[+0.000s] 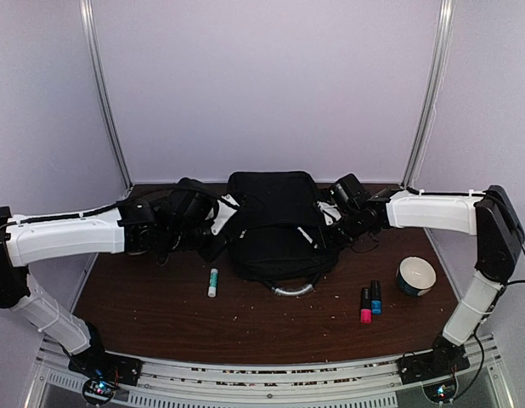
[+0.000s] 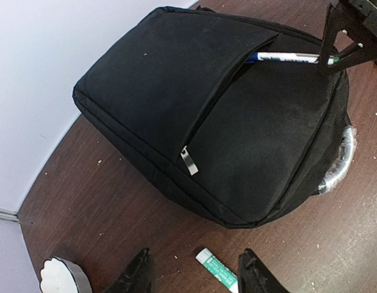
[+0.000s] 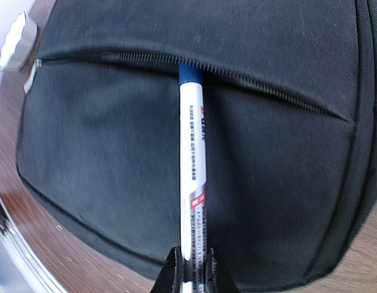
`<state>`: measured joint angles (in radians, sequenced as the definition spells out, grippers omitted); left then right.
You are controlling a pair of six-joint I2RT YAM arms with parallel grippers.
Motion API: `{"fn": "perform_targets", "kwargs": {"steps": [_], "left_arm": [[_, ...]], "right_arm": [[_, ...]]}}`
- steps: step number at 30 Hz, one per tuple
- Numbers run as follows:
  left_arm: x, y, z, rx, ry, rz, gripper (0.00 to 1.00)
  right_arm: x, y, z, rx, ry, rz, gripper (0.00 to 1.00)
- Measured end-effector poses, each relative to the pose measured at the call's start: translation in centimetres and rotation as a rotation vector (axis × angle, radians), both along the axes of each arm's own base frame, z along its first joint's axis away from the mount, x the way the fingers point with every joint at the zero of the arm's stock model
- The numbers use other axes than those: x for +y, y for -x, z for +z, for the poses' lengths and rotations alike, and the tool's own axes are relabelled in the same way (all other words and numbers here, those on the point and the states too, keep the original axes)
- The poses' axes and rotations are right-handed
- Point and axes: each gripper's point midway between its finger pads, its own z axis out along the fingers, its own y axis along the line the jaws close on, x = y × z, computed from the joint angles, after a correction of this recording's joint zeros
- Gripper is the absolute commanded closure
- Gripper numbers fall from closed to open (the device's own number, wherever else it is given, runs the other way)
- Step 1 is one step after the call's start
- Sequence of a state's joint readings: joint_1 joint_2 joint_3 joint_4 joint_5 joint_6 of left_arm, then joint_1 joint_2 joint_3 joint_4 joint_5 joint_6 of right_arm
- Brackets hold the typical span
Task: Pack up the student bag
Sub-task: Place the pen in the second largest pocket of the bag.
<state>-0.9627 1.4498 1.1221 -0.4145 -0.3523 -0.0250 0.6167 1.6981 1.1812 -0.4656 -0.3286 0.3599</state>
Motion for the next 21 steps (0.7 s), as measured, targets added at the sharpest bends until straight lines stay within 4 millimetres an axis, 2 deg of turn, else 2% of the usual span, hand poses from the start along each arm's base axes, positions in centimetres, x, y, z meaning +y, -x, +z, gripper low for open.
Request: {"fn": "perform_targets", "kwargs": {"steps": [4,7,11,13,17,18,19,20,21], "left_arm": [[0.5,0.1,0.4,-0.009,0.007,0.012,0.52],[0.7,0.2,0.3,-0.007,0.009,0.018,0.52],[0.8,0.2,0.1,-0.002,0.009,0.022,0.51],[0.8,0.2,0.0,0.0,0.011,0.024,0.51],[0.9,0.3,-0.3,0.005,0.01,0.028,0.51],[0.9,0.3,-0.4,0.006,0.008,0.029,0.51],[0.9,0.3,-0.4,0.006,0.008,0.029,0.51],[0.9,0.3,-0.4,0.005,0.009,0.03,0.51],[0.9,0.3,-0.3,0.005,0.009,0.03,0.51]], "right_arm": [[1.1,-1.8,0.0,0.036,-0.065,-0.065,0.9],[2.6,-4.5,0.0,0.044,-0.114,-0.1,0.87],[4.5,-7.5,-0.4,0.053,-0.164,-0.111,0.71],[4.8,-7.6,-0.9,0.075,-0.173,-0.108,0.64],[5.1,-7.3,-0.4,0.075,-0.185,-0.074,0.5],[5.1,-7.2,-0.2,0.074,-0.184,-0.07,0.44],[5.0,-7.0,0.0,0.07,-0.18,-0.057,0.2],[4.9,-6.9,0.4,0.067,-0.179,-0.052,0.02],[4.6,-6.6,0.9,0.062,-0.18,-0.04,0.0]]}}
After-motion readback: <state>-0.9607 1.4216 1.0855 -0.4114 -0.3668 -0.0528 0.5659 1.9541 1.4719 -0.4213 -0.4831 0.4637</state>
